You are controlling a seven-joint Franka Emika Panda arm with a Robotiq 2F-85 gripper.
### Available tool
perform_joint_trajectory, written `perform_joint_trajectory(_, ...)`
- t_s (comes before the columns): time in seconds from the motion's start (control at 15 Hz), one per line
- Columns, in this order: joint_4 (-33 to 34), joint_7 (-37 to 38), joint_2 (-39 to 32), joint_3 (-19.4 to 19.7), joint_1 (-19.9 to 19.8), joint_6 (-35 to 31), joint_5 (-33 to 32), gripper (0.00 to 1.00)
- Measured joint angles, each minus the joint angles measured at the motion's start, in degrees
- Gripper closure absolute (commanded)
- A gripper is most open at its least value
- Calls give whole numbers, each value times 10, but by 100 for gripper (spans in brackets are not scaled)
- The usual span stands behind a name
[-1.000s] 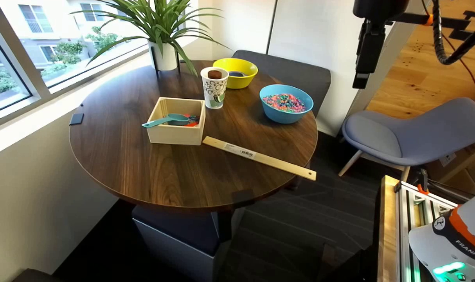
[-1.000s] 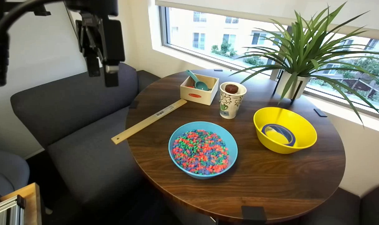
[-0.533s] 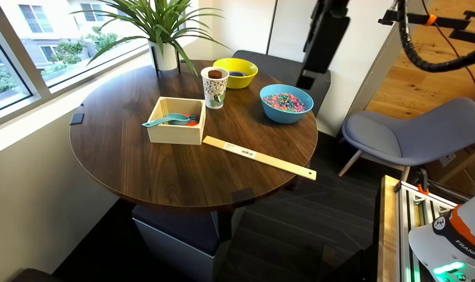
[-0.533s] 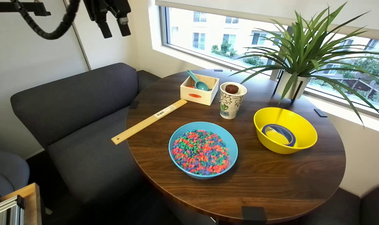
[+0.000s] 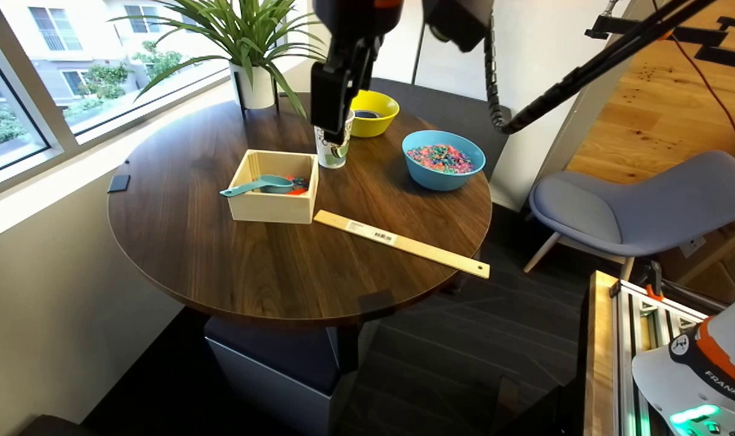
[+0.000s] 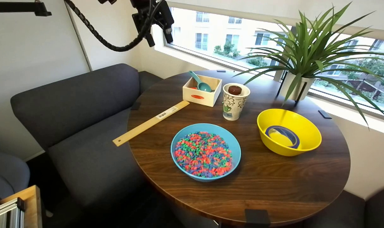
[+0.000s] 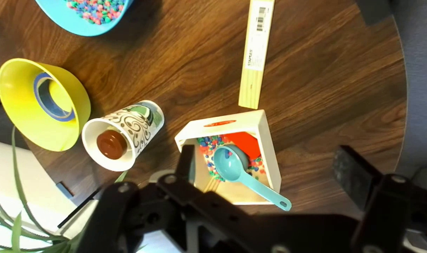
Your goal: Put the scooper in the bowl
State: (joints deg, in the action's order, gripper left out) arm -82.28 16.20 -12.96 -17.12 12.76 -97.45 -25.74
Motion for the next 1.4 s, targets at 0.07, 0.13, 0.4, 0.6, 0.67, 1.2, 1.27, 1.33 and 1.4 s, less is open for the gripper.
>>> perform_joint_trajectory(0.07,11,2,-12,0,3,2,-2,0)
perform_joint_trajectory(0.13,17,2,-17,0,4,3,-3,0)
perform_joint_trajectory(0.4,26,12,-26,20,22,-8,-3,0)
perform_joint_trajectory(0.6,52,43,-78,42,49,-55,-13,0)
perform_joint_trajectory(0.67,69,52,-102,51,60,-66,-17,0)
perform_joint_trajectory(1.2,221,98,-267,147,154,-54,-69,0)
perform_joint_trajectory(1.27,238,100,-282,157,166,-51,-79,0)
perform_joint_trajectory(1.33,254,101,-297,166,178,-45,-89,0)
perform_joint_trajectory(1.4,271,101,-311,174,188,-38,-98,0)
